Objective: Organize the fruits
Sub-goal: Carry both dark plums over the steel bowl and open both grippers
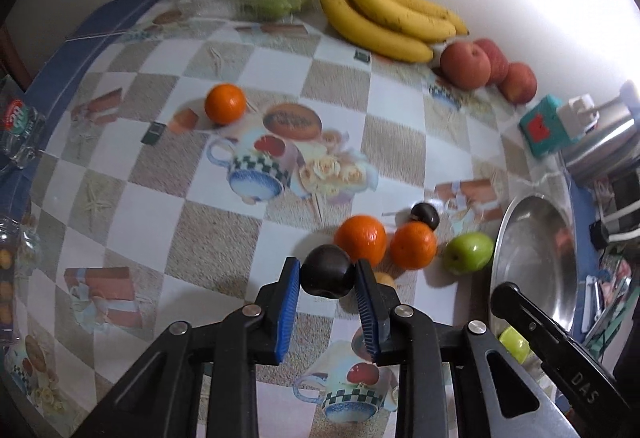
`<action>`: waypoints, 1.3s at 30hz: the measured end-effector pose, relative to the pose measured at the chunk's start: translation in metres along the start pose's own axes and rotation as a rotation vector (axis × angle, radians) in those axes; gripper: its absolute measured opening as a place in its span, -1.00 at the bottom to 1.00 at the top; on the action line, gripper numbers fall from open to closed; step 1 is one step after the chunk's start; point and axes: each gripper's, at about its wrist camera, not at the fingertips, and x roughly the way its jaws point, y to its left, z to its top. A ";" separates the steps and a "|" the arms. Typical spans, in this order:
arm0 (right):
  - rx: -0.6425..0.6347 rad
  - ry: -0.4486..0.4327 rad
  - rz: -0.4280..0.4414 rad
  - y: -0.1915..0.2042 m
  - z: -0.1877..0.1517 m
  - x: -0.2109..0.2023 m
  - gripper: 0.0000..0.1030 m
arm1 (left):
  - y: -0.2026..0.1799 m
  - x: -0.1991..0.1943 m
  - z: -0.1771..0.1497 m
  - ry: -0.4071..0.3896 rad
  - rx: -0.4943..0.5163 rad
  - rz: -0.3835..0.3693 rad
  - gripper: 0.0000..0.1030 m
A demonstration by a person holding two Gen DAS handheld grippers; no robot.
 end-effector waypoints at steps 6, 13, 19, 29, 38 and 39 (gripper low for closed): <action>0.057 -0.053 -0.059 -0.024 0.005 -0.016 -0.47 | -0.010 -0.007 0.003 -0.040 0.028 0.007 -0.42; 0.124 -0.096 -0.147 -0.055 0.009 -0.029 -0.47 | -0.042 -0.006 -0.001 -0.051 0.115 -0.019 -0.42; 0.203 -0.132 -0.216 -0.088 0.012 -0.040 -0.47 | -0.080 -0.006 -0.010 -0.072 0.207 -0.067 -0.42; 0.292 -0.153 -0.250 -0.124 0.011 -0.047 -0.47 | -0.153 0.000 -0.027 -0.130 0.410 -0.112 -0.42; 0.279 -0.117 -0.269 -0.126 0.011 -0.034 -0.47 | -0.176 0.022 -0.039 -0.134 0.493 -0.094 -0.42; 0.277 -0.113 -0.269 -0.126 0.011 -0.032 -0.47 | -0.178 0.025 -0.040 -0.128 0.503 -0.085 -0.42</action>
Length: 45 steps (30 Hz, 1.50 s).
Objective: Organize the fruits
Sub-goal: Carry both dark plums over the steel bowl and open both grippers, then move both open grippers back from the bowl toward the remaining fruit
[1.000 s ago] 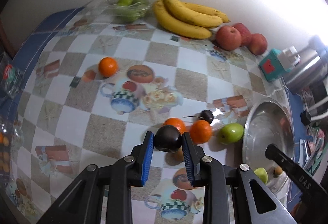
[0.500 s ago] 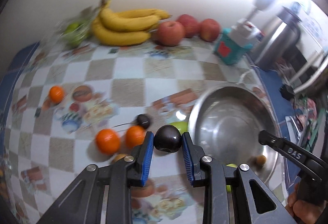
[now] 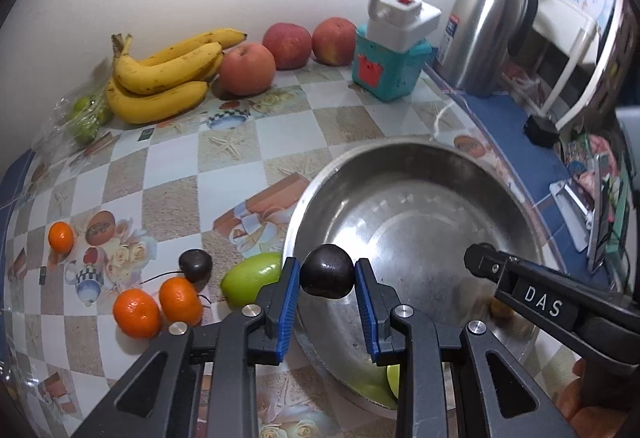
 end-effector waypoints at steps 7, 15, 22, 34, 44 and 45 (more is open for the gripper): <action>0.005 0.031 -0.003 -0.002 -0.001 0.009 -0.47 | -0.009 0.015 -0.006 0.031 0.035 0.030 -0.41; 0.002 0.048 -0.007 -0.001 -0.001 0.011 -0.47 | -0.013 0.021 -0.009 0.041 0.053 0.052 -0.41; -0.007 0.066 -0.017 0.000 0.000 0.015 -0.46 | -0.016 0.024 -0.009 0.052 0.059 0.062 -0.40; -0.024 0.024 -0.054 0.000 0.003 0.001 -0.21 | -0.016 0.008 -0.003 0.015 0.044 0.038 0.14; -0.045 -0.006 -0.061 0.001 0.005 -0.008 -0.21 | 0.026 -0.008 0.003 0.020 -0.125 0.100 0.23; -0.052 -0.008 -0.063 0.003 0.005 -0.009 -0.21 | 0.034 -0.011 0.003 0.023 -0.156 0.114 0.23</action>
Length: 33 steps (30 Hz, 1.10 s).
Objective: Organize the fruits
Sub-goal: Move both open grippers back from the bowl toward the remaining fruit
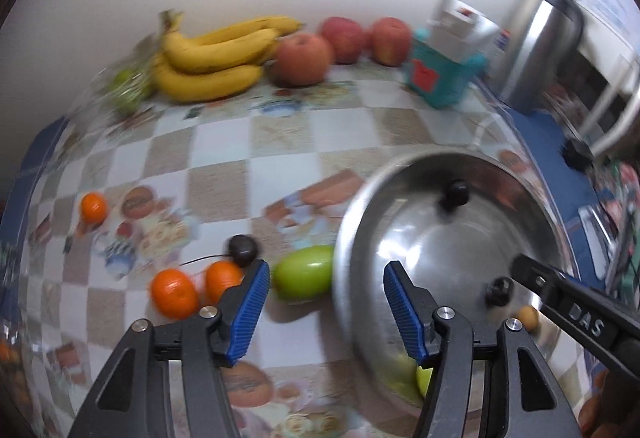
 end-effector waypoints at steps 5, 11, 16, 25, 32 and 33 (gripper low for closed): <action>-0.025 0.000 0.008 0.006 -0.002 -0.002 -0.21 | 0.036 -0.005 0.001 0.032 -0.120 0.094 0.26; -0.070 0.001 0.015 0.021 -0.007 -0.005 -0.21 | 0.070 -0.009 -0.001 0.050 -0.208 0.149 0.26; -0.106 0.000 0.008 0.033 -0.012 -0.006 -0.21 | 0.087 -0.014 -0.003 0.052 -0.261 0.185 0.65; -0.135 0.009 -0.025 0.041 -0.017 0.003 0.61 | 0.100 -0.010 -0.006 0.072 -0.280 0.240 1.00; -0.153 0.007 -0.042 0.046 -0.020 0.007 0.82 | 0.105 -0.010 -0.007 0.074 -0.290 0.253 1.00; -0.157 0.007 -0.044 0.047 -0.021 0.007 0.87 | 0.107 -0.010 -0.007 0.074 -0.297 0.248 1.00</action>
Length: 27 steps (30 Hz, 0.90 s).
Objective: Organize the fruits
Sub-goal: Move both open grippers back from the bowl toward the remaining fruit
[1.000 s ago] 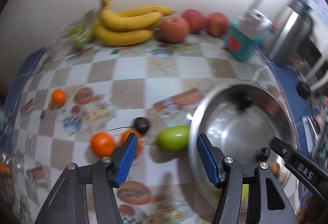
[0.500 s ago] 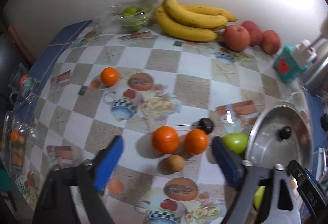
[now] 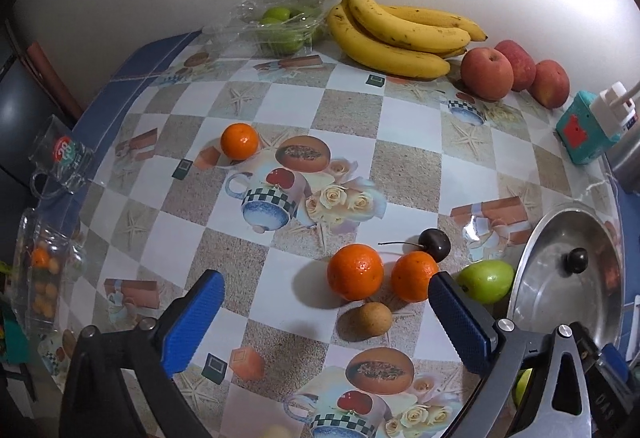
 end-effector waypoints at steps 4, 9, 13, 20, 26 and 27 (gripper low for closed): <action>-0.024 0.005 0.017 0.004 -0.002 0.002 0.88 | 0.003 -0.001 0.002 0.002 -0.005 -0.027 1.00; -0.030 -0.012 0.033 0.008 -0.004 0.003 0.88 | 0.009 -0.004 0.006 -0.010 0.000 -0.051 1.00; -0.030 -0.028 0.063 0.011 -0.005 0.003 0.88 | 0.018 -0.007 0.011 -0.034 0.016 -0.050 1.00; -0.064 -0.030 0.107 0.030 -0.006 0.004 0.88 | 0.041 -0.004 0.023 -0.052 0.017 -0.025 1.00; -0.074 -0.037 0.166 0.047 -0.007 0.003 0.88 | 0.062 0.003 0.033 -0.048 0.013 -0.031 1.00; -0.084 -0.034 0.169 0.052 -0.007 0.003 0.88 | 0.064 0.003 0.033 -0.049 0.019 -0.030 1.00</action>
